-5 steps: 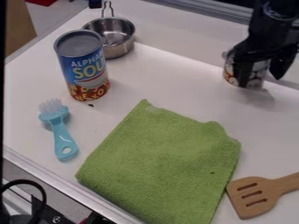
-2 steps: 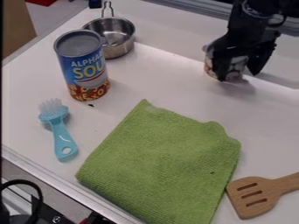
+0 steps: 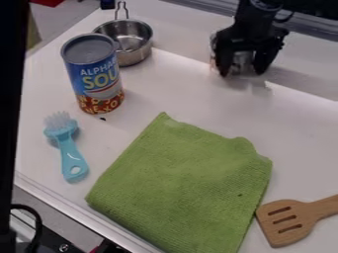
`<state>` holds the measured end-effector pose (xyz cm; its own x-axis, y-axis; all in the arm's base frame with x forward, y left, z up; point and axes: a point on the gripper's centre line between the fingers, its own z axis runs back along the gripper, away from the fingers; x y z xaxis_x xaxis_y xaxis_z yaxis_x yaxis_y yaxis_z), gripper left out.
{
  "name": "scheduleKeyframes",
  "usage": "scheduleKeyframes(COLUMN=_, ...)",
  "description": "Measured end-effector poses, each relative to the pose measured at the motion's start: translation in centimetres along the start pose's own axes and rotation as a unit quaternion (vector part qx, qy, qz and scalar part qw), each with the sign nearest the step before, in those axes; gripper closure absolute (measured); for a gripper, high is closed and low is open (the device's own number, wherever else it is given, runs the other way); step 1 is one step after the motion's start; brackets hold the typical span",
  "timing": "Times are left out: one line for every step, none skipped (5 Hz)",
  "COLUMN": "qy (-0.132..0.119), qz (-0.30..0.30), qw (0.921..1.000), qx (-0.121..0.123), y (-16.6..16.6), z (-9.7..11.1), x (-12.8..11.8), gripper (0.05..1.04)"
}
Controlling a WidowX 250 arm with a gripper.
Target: Moved the object to the middle top edge of the table
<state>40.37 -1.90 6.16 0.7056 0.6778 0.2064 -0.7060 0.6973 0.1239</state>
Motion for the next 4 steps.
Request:
scheduleKeyframes(qy=-0.009, qz=-0.022, qw=0.9997, qx=0.007, y=0.3, z=-0.2, x=0.8, gripper=0.084)
scheduleKeyframes(qy=-0.004, qz=-0.018, qw=0.9998, qx=-0.005, y=0.5, z=0.0, x=1.7, gripper=0.084)
scheduleKeyframes(qy=0.017, qz=-0.032, qw=0.9992, qx=-0.015, y=0.5, z=-0.2, x=1.3, gripper=0.084)
scheduleKeyframes(qy=0.033, qz=-0.061, qw=0.9972, qx=-0.028, y=0.9, z=0.5, x=-0.1, gripper=0.083)
